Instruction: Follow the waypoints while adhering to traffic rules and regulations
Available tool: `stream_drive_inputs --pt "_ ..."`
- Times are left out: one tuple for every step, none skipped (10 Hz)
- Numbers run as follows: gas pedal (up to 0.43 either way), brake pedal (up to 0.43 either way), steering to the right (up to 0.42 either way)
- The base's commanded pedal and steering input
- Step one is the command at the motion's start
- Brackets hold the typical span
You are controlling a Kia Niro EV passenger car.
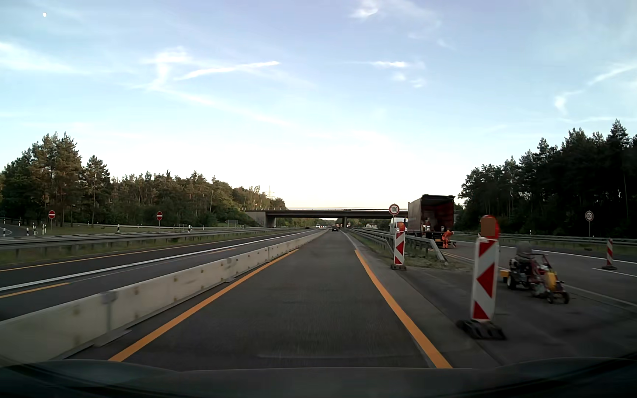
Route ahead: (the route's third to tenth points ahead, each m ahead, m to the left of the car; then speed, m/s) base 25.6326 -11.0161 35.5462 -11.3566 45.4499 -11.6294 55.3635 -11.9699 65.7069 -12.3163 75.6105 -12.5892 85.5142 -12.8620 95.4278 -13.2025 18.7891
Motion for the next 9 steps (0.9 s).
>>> stream_drive_inputs --pt "0.110 0.000 0.011" --pt "0.118 0.000 0.010" --pt "0.130 0.000 0.010" --pt "0.130 0.000 0.010" --pt "0.138 0.000 0.010" --pt "0.157 0.000 0.009" --pt "0.157 0.000 0.008" --pt "0.169 0.000 0.007" --pt "0.169 0.000 0.006"
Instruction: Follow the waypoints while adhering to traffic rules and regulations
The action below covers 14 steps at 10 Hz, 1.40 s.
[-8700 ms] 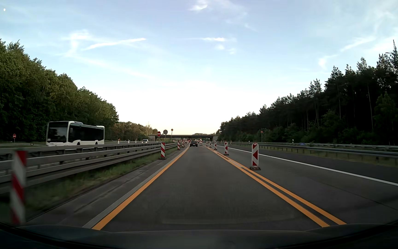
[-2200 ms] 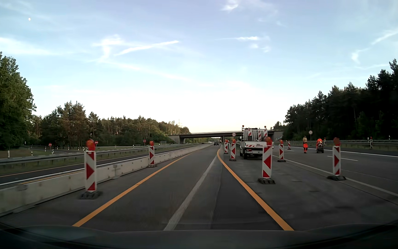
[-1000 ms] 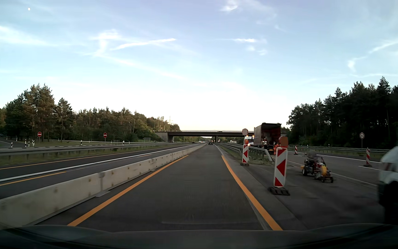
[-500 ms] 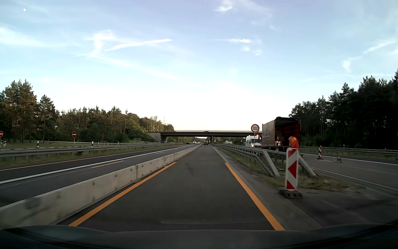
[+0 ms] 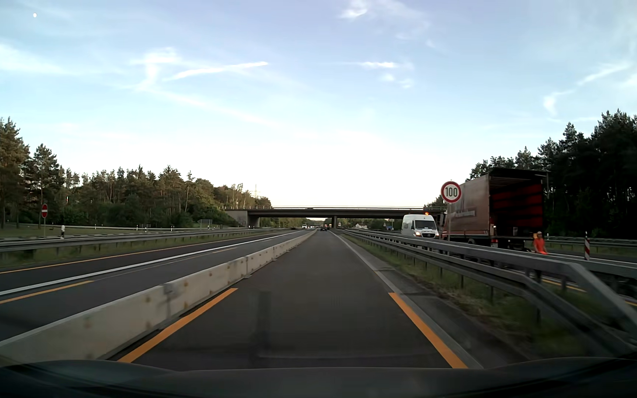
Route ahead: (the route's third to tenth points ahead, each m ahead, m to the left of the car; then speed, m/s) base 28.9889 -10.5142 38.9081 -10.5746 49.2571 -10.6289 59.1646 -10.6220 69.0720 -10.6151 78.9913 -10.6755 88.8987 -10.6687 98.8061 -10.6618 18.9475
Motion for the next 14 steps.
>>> stream_drive_inputs --pt "0.169 0.000 0.005" --pt "0.189 0.000 0.005" --pt "0.189 0.000 0.005" --pt "0.189 0.000 0.004" --pt "0.189 0.000 0.003" --pt "0.189 0.000 0.001" --pt "0.189 0.000 0.001" --pt "0.189 0.000 0.001" --pt "0.189 0.000 0.001" --pt "0.189 0.000 0.002" --pt "0.197 0.000 0.003" --pt "0.197 0.000 0.003" --pt "0.197 0.000 0.003" --pt "0.197 0.000 0.003"
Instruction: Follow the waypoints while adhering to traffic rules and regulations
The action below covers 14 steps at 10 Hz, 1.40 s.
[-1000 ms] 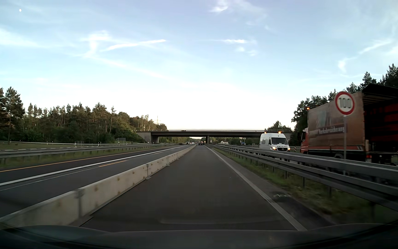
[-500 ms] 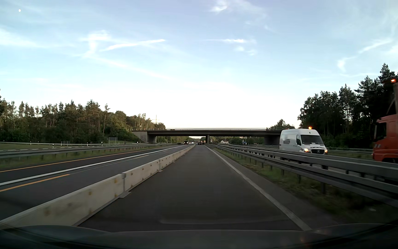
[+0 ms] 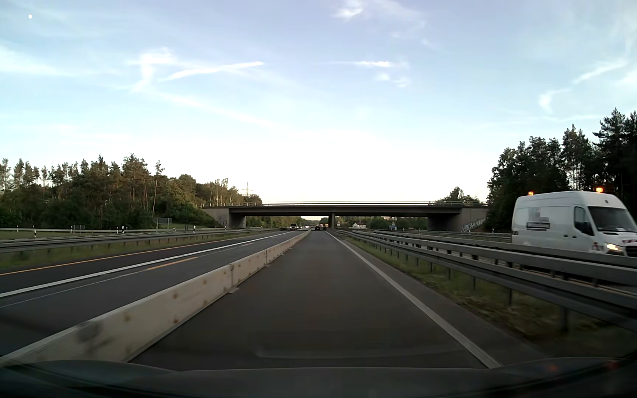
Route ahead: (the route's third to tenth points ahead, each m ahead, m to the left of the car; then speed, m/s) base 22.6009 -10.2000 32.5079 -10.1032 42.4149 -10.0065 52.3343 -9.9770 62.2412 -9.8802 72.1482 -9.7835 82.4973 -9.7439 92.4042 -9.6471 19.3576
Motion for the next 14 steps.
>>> stream_drive_inputs --pt "0.197 0.000 0.003" --pt "0.197 0.000 0.003" --pt "0.197 0.000 0.003" --pt "0.197 0.000 0.002" --pt "0.197 0.000 0.002" --pt "0.197 0.000 0.002" --pt "0.197 0.000 0.002" --pt "0.197 0.000 0.002" --pt "0.197 0.000 0.002" --pt "0.197 0.000 0.002" --pt "0.197 0.000 0.002" --pt "0.197 0.000 0.001" --pt "0.197 0.000 0.001" --pt "0.189 0.000 0.001"
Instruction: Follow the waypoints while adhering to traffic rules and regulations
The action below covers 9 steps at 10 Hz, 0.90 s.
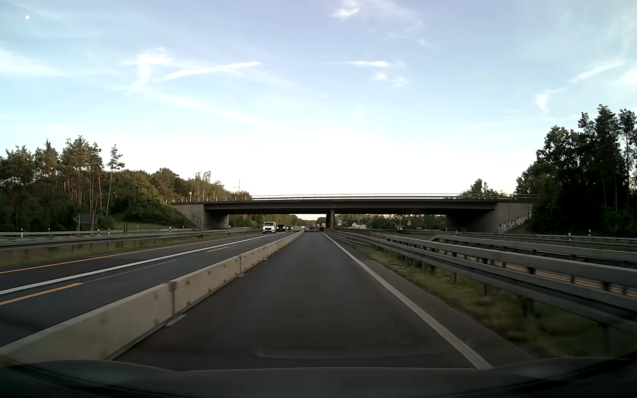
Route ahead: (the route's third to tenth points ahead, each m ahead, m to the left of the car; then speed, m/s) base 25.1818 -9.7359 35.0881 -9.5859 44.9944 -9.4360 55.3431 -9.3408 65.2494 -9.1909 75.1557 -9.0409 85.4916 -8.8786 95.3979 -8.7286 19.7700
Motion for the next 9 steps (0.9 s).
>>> stream_drive_inputs --pt "0.189 0.000 0.001" --pt "0.189 0.000 0.000" --pt "0.189 0.000 -0.003" --pt "0.177 0.000 -0.003" --pt "0.150 0.000 -0.003" --pt "0.118 0.000 -0.004" --pt "0.098 0.000 -0.004" --pt "0.087 0.000 -0.004" --pt "0.079 0.000 -0.004"
